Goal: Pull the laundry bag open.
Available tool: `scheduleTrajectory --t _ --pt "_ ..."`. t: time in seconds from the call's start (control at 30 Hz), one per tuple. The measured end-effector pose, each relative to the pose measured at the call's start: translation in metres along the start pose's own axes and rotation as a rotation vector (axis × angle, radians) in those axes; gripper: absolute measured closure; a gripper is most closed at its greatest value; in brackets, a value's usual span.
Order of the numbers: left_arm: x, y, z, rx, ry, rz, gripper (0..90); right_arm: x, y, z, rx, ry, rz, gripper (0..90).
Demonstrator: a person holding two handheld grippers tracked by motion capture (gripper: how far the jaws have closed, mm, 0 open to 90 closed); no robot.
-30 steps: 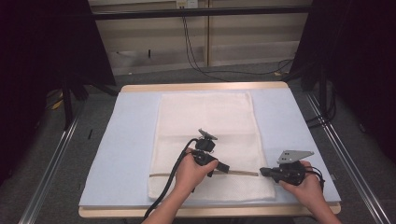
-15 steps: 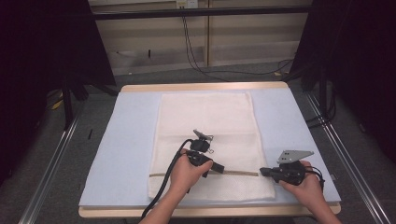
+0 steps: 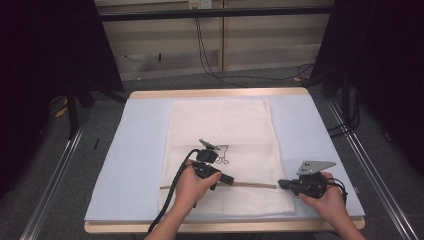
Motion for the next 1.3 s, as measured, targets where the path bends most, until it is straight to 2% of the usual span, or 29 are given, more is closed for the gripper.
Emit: scheduleTrajectory --t 0.03,0.07,0.1,0.13,0.17,0.23,0.27,0.33,0.47,0.5,0.57,0.7,0.77,0.83,0.9,0.97,1.0,1.03,1.07,1.2,1.27,1.3 --pt "0.002 0.001 0.001 0.006 0.000 0.007 87.5 0.000 0.000 0.000 -0.001 -0.002 -0.002 90.0" --pt "0.004 0.001 0.001 0.036 -0.022 0.003 87.5 0.000 0.000 0.000 0.001 -0.002 -0.001 90.0" --pt "0.007 0.004 0.001 0.014 -0.004 0.010 87.5 0.000 0.000 0.000 0.000 -0.001 -0.001 90.0" --pt "0.011 0.007 0.003 0.023 -0.009 0.000 87.5 0.000 0.000 0.000 -0.006 0.001 -0.001 90.0" --pt "0.013 0.008 0.003 0.028 -0.011 0.007 87.5 0.000 0.000 0.000 -0.006 0.000 -0.003 90.0" --pt "0.017 0.010 0.005 0.070 -0.046 -0.005 87.5 0.000 -0.001 0.000 -0.006 0.000 -0.003 90.0" --pt "0.021 0.013 0.006 0.053 -0.029 -0.001 87.5 0.000 -0.001 0.000 -0.005 0.001 -0.003 90.0" --pt "0.027 0.015 0.008 0.073 -0.047 -0.006 87.4 0.000 0.000 0.000 -0.006 0.001 -0.002 90.0" --pt "0.039 0.023 0.013 0.048 -0.037 -0.013 87.4 0.000 -0.001 0.000 -0.007 -0.002 -0.003 90.0" --pt "0.040 0.023 0.014 0.068 -0.050 -0.013 87.4 0.000 -0.001 0.001 -0.010 -0.006 -0.007 90.0" --pt "0.043 0.025 0.015 0.061 -0.051 -0.026 87.4 0.000 -0.001 0.001 -0.007 -0.003 -0.004 90.0" --pt "0.054 0.033 0.020 0.086 -0.064 -0.026 87.4 0.000 0.000 0.000 -0.001 -0.002 -0.003 90.0" --pt "0.061 0.039 0.023 0.081 -0.074 -0.055 87.4 0.000 0.000 0.000 -0.001 0.000 -0.001 90.0" --pt "0.066 0.042 0.026 0.107 -0.082 -0.039 87.4 0.000 0.000 0.000 0.001 -0.001 -0.001 90.0" --pt "0.071 0.046 0.030 0.100 -0.086 -0.053 87.3 0.000 0.000 0.000 -0.002 0.000 0.000 90.0" --pt "0.076 0.050 0.034 0.121 -0.104 -0.066 87.4 0.000 0.000 0.000 -0.004 -0.001 0.000 90.0" --pt "0.080 0.054 0.036 0.099 -0.094 -0.069 87.4 0.000 0.000 0.000 -0.005 -0.001 -0.001 90.0" --pt "0.083 0.056 0.038 0.109 -0.101 -0.076 87.4 0.000 0.000 0.000 -0.003 -0.003 -0.002 90.0" --pt "0.087 0.059 0.041 0.124 -0.109 -0.073 87.4 0.000 0.000 0.000 -0.001 -0.001 -0.003 90.0" --pt "0.096 0.066 0.046 0.124 -0.118 -0.076 87.4 0.000 0.000 0.000 -0.001 -0.002 -0.003 90.0" --pt "0.099 0.068 0.049 0.154 -0.134 -0.066 87.4 0.000 0.000 0.000 -0.004 -0.001 -0.001 90.0" --pt "0.102 0.070 0.050 0.143 -0.133 -0.069 87.4 0.000 0.000 0.000 -0.005 -0.002 -0.003 90.0"
Point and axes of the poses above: each handheld gripper's, and its own axes: x roughly backward along the jaws, z roughly out of its underside, y roughly to its left, the point moved 3 cm from there along -x, roughly forward along the jaws, and after that the axes turned 9 degrees about -y, right-handed, at the moved point
